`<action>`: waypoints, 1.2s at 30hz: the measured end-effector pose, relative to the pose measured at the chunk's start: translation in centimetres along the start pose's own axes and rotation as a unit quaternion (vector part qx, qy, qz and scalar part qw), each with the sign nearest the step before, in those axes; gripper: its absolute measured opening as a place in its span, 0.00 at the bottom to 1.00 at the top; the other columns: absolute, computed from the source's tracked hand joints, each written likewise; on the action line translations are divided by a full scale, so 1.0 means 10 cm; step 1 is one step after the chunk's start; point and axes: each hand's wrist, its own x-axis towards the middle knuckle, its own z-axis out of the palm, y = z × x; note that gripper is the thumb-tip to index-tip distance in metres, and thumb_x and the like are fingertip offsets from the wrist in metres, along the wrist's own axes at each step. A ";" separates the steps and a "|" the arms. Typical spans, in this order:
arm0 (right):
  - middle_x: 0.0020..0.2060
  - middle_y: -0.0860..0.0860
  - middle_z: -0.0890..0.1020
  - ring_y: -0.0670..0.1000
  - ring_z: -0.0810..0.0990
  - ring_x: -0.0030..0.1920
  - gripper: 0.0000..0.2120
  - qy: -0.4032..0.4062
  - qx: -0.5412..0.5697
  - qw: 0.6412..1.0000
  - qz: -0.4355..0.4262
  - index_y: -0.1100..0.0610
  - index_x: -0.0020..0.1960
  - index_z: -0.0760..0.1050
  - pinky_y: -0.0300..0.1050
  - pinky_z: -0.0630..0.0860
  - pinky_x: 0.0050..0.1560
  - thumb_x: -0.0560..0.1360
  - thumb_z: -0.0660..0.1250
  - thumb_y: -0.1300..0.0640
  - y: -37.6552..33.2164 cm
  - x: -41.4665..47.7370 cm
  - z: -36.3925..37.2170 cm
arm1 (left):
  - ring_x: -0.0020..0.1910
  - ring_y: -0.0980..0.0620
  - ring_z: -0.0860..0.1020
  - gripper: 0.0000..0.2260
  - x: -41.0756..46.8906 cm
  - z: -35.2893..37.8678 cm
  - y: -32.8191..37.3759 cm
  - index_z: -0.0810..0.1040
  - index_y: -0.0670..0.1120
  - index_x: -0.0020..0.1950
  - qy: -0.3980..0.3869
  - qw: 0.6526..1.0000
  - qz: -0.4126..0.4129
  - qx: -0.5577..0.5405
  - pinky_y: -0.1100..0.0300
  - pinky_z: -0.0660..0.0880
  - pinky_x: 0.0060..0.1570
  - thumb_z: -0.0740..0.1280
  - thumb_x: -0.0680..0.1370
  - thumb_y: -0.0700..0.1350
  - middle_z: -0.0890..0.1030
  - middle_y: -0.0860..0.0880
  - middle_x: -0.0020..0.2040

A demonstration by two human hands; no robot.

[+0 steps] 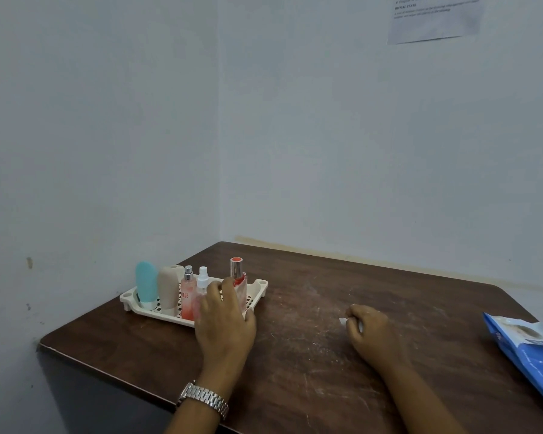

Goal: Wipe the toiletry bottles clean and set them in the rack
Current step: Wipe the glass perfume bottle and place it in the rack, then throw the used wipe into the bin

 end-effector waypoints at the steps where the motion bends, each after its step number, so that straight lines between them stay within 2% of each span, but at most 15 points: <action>1: 0.29 0.45 0.74 0.44 0.73 0.30 0.11 -0.004 -0.005 1.000 -0.002 0.50 0.35 0.71 0.40 0.69 0.30 0.74 0.62 0.61 -0.01 -0.01 -0.01 | 0.56 0.45 0.74 0.28 -0.02 -0.01 0.01 0.71 0.46 0.65 0.009 1.000 0.005 0.011 0.51 0.75 0.52 0.75 0.68 0.50 0.74 0.44 0.60; 4: 0.30 0.44 0.75 0.44 0.74 0.32 0.10 -0.011 -0.013 1.000 -0.005 0.49 0.36 0.72 0.39 0.70 0.31 0.74 0.62 0.61 -0.05 -0.07 -0.05 | 0.55 0.44 0.74 0.28 -0.08 -0.06 0.07 0.72 0.46 0.64 0.023 0.999 0.021 0.027 0.49 0.76 0.51 0.75 0.67 0.50 0.75 0.45 0.59; 8: 0.29 0.45 0.74 0.44 0.72 0.31 0.11 -0.013 -0.020 1.000 -0.004 0.50 0.34 0.70 0.34 0.62 0.28 0.74 0.62 0.61 -0.12 -0.18 -0.13 | 0.66 0.50 0.67 0.25 -0.25 -0.10 0.26 0.66 0.52 0.68 -0.035 0.999 0.035 0.005 0.55 0.72 0.59 0.67 0.74 0.56 0.66 0.50 0.68; 10: 0.30 0.45 0.74 0.44 0.72 0.31 0.11 -0.015 -0.022 1.000 -0.005 0.50 0.34 0.70 0.34 0.61 0.28 0.74 0.62 0.60 -0.15 -0.24 -0.17 | 0.68 0.51 0.64 0.22 -0.35 -0.10 0.34 0.65 0.53 0.67 -0.070 0.996 0.048 0.001 0.55 0.70 0.62 0.65 0.76 0.57 0.62 0.50 0.70; 16: 0.31 0.44 0.75 0.45 0.73 0.33 0.11 -0.009 -0.027 1.000 0.000 0.49 0.35 0.70 0.35 0.64 0.29 0.73 0.62 0.61 -0.22 -0.46 -0.31 | 0.63 0.51 0.69 0.16 -0.49 -0.17 0.47 0.72 0.51 0.61 -0.167 0.983 0.081 -0.011 0.52 0.68 0.62 0.63 0.77 0.57 0.71 0.52 0.62; 20: 0.33 0.43 0.75 0.45 0.74 0.35 0.13 0.000 -0.042 0.999 0.003 0.46 0.35 0.67 0.34 0.63 0.31 0.73 0.62 0.61 -0.27 -0.66 -0.44 | 0.63 0.50 0.69 0.15 -0.59 -0.30 0.53 0.72 0.50 0.59 -0.183 0.979 0.089 -0.031 0.51 0.66 0.62 0.63 0.76 0.56 0.71 0.51 0.61; 24: 0.34 0.45 0.77 0.46 0.73 0.35 0.07 0.007 -0.070 0.997 0.009 0.52 0.37 0.73 0.40 0.67 0.33 0.73 0.62 0.58 -0.33 -0.88 -0.60 | 0.63 0.49 0.69 0.15 -0.74 -0.44 0.62 0.73 0.50 0.58 -0.191 0.975 0.104 -0.048 0.51 0.67 0.60 0.63 0.76 0.56 0.71 0.51 0.61; 27: 0.36 0.47 0.78 0.48 0.75 0.37 0.06 0.011 -0.085 0.996 0.000 0.52 0.40 0.75 0.43 0.70 0.36 0.73 0.60 0.56 -0.36 -1.06 -0.73 | 0.63 0.49 0.69 0.13 -0.93 -0.52 0.74 0.73 0.50 0.56 -0.205 0.968 0.125 -0.071 0.51 0.66 0.60 0.63 0.77 0.56 0.71 0.51 0.60; 33: 0.37 0.47 0.80 0.49 0.77 0.39 0.04 0.088 -0.073 0.993 -0.007 0.54 0.40 0.76 0.43 0.72 0.39 0.70 0.63 0.60 -0.39 -1.49 -0.99 | 0.63 0.50 0.69 0.13 -1.37 -0.60 1.06 0.72 0.50 0.56 -0.218 0.952 0.181 -0.118 0.52 0.66 0.60 0.64 0.76 0.55 0.71 0.51 0.60; 36: 0.36 0.48 0.79 0.47 0.77 0.37 0.06 0.167 -0.024 0.986 0.016 0.56 0.41 0.76 0.39 0.72 0.39 0.71 0.61 0.63 -0.31 -1.73 -1.22 | 0.62 0.50 0.70 0.12 -1.58 -0.64 1.30 0.72 0.51 0.57 -0.208 0.945 0.212 -0.139 0.52 0.64 0.60 0.63 0.76 0.55 0.73 0.52 0.59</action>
